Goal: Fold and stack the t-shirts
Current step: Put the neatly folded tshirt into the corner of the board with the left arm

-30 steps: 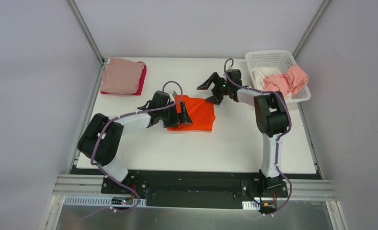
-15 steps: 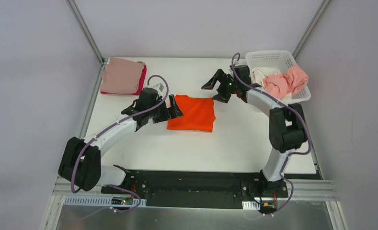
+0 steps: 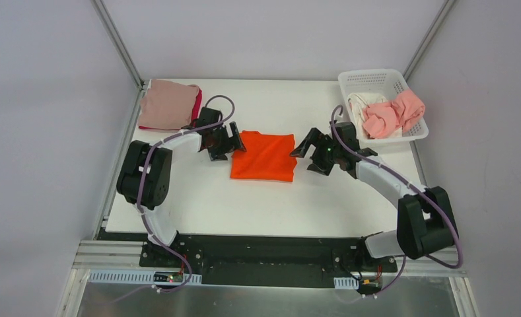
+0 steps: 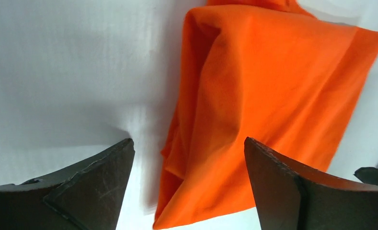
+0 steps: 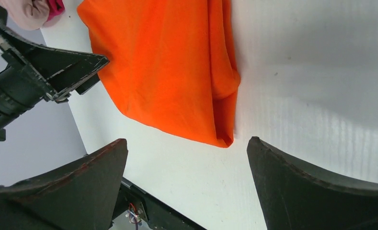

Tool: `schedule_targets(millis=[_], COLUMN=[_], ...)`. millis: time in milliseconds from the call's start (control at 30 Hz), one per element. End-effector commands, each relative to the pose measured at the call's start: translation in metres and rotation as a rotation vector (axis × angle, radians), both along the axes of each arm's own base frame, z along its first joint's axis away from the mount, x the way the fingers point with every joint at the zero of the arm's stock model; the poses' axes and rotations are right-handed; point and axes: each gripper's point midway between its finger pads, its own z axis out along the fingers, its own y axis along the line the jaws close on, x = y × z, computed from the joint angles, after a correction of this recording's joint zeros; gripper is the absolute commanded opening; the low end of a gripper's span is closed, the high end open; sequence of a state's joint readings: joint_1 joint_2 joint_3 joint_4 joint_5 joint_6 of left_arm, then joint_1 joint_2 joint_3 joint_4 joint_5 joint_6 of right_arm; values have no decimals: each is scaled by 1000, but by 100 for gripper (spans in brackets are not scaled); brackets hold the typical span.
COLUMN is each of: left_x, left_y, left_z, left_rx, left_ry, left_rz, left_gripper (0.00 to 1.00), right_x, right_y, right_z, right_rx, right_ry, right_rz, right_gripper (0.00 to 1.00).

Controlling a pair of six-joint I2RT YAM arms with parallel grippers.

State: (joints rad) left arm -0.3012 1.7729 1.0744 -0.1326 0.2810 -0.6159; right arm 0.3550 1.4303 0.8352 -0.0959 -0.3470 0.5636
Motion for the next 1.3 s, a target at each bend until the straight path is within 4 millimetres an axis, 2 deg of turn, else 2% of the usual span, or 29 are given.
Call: schedule_targets(millis=[0, 100, 267, 467, 667, 733, 967, 1033, 1267], left_x=[10, 10, -2, -12, -16, -7, 51, 65, 120], left_y=[-12, -18, -29, -30, -19, -16, 25, 35, 86], left_z=[-4, -15, -35, -59, -70, -61, 35, 56, 94], left_rx=[-28, -20, 33, 237, 478, 554, 902, 994, 1108], left_ry=[12, 33, 64, 59, 53, 17, -252, -298, -364], left_rz=[-46, -56, -78, -33, -16, -52, -102, -132, -175], left_gripper=[81, 74, 63, 45, 14, 0, 0, 0, 0], right_x=[0, -9, -19, -21, -23, -24, -24, -24, -24], right_y=[-15, -19, -24, -28, -39, -43, -63, -66, -74], right_z=[28, 31, 36, 39, 39, 38, 36, 36, 39], right_rx=[-28, -40, -46, -54, -92, -111, -206, -219, -266], right_ry=[-120, -129, -133, -143, -163, -172, -209, -223, -273], right_rz=[-43, -36, -34, -48, -86, -92, -137, -135, -136], right_gripper=[100, 100, 100, 100, 100, 100, 100, 100, 100])
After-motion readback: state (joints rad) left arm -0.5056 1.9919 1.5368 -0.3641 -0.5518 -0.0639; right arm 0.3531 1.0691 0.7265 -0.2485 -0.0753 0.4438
